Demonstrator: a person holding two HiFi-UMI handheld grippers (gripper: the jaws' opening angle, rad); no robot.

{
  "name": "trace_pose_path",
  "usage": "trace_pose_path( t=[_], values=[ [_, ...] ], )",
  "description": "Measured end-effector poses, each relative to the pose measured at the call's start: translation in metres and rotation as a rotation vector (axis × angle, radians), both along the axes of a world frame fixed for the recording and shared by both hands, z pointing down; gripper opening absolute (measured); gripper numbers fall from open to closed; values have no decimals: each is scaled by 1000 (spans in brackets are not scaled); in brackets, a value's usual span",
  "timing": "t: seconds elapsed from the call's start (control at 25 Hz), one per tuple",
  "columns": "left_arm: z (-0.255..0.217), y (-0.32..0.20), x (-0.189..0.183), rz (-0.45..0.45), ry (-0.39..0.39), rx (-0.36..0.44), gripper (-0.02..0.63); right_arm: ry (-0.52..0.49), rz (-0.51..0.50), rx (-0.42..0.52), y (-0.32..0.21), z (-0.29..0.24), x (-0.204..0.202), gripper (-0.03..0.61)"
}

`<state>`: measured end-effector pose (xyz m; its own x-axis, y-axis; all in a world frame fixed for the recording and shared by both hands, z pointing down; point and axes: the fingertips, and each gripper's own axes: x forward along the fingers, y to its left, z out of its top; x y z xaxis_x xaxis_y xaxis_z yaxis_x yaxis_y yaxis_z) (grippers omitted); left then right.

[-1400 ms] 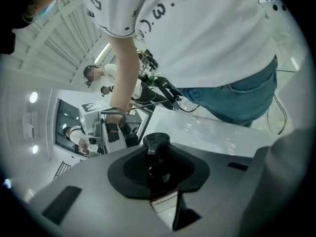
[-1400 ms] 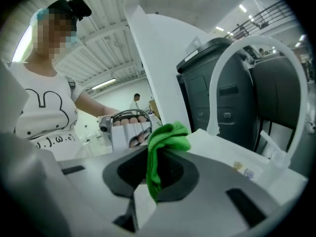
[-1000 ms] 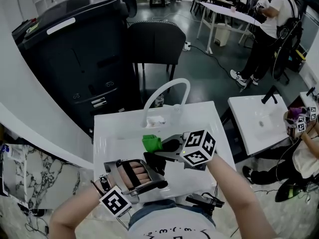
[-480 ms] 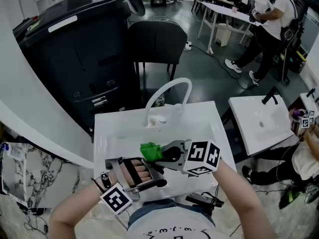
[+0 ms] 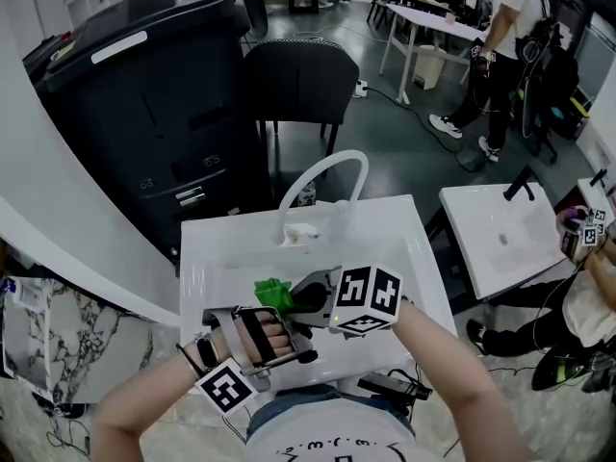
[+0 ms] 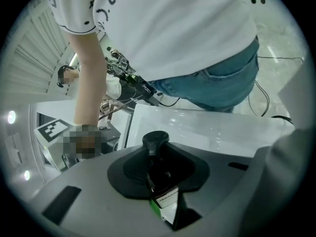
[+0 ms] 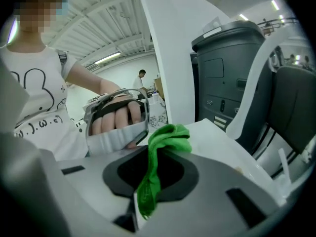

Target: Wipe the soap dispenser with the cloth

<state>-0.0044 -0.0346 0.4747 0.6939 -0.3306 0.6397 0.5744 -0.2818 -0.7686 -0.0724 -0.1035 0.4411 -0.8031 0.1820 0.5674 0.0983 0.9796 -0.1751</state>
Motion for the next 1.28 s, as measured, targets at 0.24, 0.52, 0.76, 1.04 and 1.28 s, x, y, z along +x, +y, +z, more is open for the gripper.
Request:
trace_pose_path(
  t=[0.24, 0.52, 0.76, 1.04, 1.28],
  values=[
    [1, 5, -1, -4, 5, -6, 100, 52, 82, -32, -28, 25, -16, 48],
    [3, 2, -5, -85, 47, -32, 98, 12, 325, 28, -74, 43, -16, 48],
    [-16, -2, -10, -280, 260, -295, 98, -158, 574, -60, -110, 28, 14, 48],
    [-49, -37, -32, -586, 677, -612, 97, -286, 761, -237, -106, 50, 52, 48],
    [-68, -69, -56, -750, 942, -790, 95, -293, 844, -301, -86, 77, 53, 48]
  ],
)
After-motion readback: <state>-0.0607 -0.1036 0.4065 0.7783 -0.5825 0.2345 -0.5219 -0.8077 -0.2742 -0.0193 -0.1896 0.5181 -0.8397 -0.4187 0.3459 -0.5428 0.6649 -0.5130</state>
